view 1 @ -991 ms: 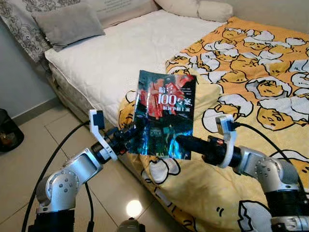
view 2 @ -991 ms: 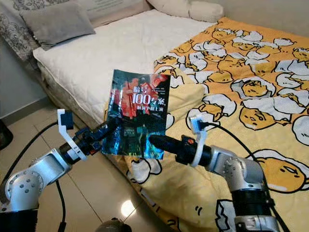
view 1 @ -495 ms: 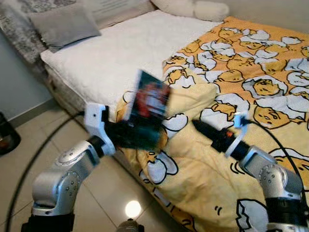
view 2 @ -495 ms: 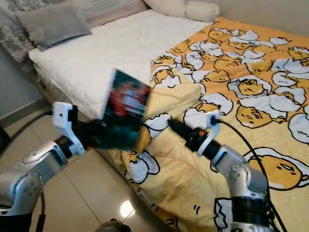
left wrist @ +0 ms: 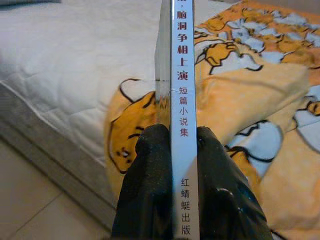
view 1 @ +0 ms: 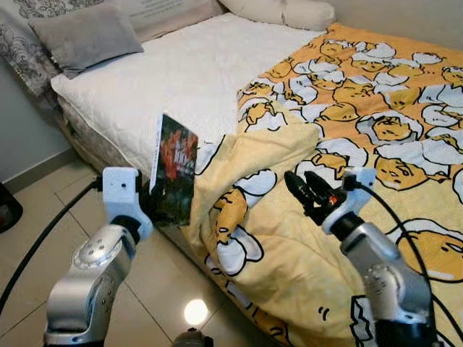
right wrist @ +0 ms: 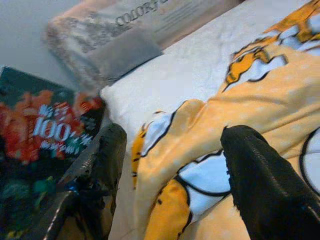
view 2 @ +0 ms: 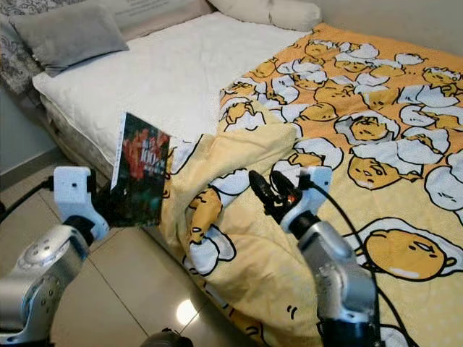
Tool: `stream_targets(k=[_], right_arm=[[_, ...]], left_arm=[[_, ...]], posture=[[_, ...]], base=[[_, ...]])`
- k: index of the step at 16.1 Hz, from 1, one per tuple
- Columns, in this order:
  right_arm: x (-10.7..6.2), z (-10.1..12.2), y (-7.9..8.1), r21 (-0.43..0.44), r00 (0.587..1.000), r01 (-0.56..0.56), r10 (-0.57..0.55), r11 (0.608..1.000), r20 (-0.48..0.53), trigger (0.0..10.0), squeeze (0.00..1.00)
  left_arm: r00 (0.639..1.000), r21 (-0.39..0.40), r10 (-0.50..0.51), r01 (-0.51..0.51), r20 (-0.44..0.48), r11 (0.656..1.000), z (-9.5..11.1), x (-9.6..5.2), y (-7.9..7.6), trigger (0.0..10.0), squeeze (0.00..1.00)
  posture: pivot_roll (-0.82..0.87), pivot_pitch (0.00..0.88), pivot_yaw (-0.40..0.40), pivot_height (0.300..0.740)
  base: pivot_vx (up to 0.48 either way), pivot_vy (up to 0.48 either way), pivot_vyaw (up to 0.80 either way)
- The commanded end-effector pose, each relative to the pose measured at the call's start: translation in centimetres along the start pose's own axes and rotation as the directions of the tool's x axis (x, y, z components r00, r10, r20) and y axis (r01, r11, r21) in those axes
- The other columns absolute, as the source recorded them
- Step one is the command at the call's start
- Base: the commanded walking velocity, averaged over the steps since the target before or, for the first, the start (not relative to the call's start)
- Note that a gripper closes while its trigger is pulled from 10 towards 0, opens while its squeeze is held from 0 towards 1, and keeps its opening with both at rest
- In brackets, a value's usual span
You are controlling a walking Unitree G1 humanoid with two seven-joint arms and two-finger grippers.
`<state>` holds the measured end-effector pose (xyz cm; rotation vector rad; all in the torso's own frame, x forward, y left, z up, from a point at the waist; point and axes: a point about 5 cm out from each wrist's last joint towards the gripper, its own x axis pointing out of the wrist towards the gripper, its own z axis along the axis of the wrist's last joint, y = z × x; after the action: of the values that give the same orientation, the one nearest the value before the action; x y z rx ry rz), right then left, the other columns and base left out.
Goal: Clean up the room
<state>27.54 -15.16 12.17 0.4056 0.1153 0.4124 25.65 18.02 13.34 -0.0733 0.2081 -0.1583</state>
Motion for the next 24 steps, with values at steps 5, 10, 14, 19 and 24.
stream_targets(k=[5, 10, 14, 19, 24], right_arm=[[0.3, 0.2, 1.7, -0.079, 0.995, 0.088, -0.083, 0.993, 0.056, 10.0, 0.0], [0.6, -0.3, 1.4, -0.114, 0.987, 0.162, -0.162, 0.98, 0.009, 10.0, 0.0], [-0.1, -0.9, 0.3, -0.147, 0.968, 0.244, -0.251, 0.959, -0.029, 10.0, 0.0], [-0.7, -1.9, -0.4, -0.141, 0.947, 0.299, -0.311, 0.944, -0.079, 10.0, 0.0], [-0.5, -2.2, -0.2, -0.135, 0.946, 0.295, -0.309, 0.946, -0.098, 10.0, 0.0]], left_arm=[[0.997, 0.093, -0.002, -0.005, 0.077, 0.996, 1.3, -0.7, -0.2, 0.0, 0.0], [0.995, 0.087, -0.014, 0.005, 0.095, 0.996, 1.8, -0.1, -0.4, 2.0, 0.0], [0.999, 0.115, 0.005, -0.011, 0.053, 0.993, 1.0, 0.0, -0.5, 10.0, 0.0], [0.999, 0.131, -0.015, 0.01, 0.032, 0.991, 0.9, -0.4, -0.4, 10.0, 0.0], [1.0, 0.135, -0.019, 0.017, 0.011, 0.991, 0.8, -0.3, -0.2, 10.0, 0.0]], posture=[[0.03, 0.0, 0.037, 0.74], [0.03, 0.0, 0.041, 0.74], [0.04, 0.0, 0.018, 0.74], [0.06, 0.0, 0.011, 0.74], [0.05, 0.0, 0.017, 0.74]], base=[[0.0, 0.0, 0.0], [0.0, 0.0, 0.0], [0.0, 0.0, 0.0], [0.0, 0.303, -0.73], [0.0, 0.456, -0.8]])
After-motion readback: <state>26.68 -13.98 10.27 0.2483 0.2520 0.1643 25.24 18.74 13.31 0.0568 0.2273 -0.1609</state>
